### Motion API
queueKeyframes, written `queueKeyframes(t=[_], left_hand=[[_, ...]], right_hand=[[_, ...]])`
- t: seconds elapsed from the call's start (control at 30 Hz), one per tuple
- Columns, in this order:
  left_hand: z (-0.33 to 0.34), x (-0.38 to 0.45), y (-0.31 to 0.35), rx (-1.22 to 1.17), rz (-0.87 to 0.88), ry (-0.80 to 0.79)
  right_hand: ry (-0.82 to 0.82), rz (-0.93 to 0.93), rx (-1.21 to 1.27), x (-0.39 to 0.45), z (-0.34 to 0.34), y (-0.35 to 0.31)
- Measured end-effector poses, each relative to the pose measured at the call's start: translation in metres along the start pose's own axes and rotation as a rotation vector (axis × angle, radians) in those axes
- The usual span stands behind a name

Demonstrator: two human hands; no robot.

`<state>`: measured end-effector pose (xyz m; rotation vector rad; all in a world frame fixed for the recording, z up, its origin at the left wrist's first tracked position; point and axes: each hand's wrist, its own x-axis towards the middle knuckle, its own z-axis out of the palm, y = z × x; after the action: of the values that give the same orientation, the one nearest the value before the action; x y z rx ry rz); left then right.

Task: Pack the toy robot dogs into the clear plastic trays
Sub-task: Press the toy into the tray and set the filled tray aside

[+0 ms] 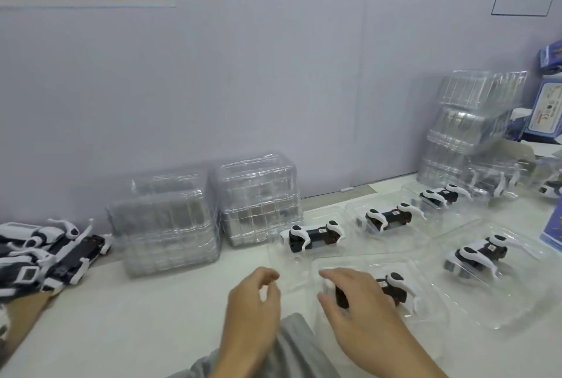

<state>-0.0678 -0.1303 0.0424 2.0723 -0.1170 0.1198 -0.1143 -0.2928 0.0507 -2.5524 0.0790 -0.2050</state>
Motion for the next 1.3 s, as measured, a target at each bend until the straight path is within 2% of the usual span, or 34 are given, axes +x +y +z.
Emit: queueKeyframes(t=[0.07,0.23,0.43,0.57,0.67,0.73,0.83,1.1,1.3], left_hand=[[-0.017,0.001,-0.028,0.167,0.038,0.011],[-0.022,-0.006,-0.06,0.469,0.055,-0.128],[-0.013,-0.012,-0.051,0.486,0.124,-0.211],[-0.005,-0.008,-0.048,0.485,0.138,-0.228],[-0.003,-0.006,-0.05,0.479,0.175,-0.236],[-0.003,-0.006,-0.053,0.476,0.183,-0.228],[-0.004,-0.007,-0.055,0.468,0.179,-0.219],[-0.003,-0.008,-0.052,0.485,0.162,-0.214],[0.0,-0.003,-0.043,0.492,0.183,-0.27]], right_hand=[[-0.027,0.001,-0.095,-0.003,0.003,0.001],[0.029,-0.026,-0.151,-0.009,-0.01,0.01],[0.062,0.014,-0.219,-0.015,-0.041,0.03],[0.157,-0.142,0.04,-0.018,-0.029,0.008],[0.088,-0.245,0.233,-0.023,-0.01,-0.018],[-0.029,-0.198,0.283,-0.022,0.003,-0.021],[-0.067,-0.098,0.173,-0.017,0.011,-0.003],[-0.015,0.136,-0.019,-0.013,0.003,0.032],[0.015,0.288,-0.045,0.0,-0.012,0.047]])
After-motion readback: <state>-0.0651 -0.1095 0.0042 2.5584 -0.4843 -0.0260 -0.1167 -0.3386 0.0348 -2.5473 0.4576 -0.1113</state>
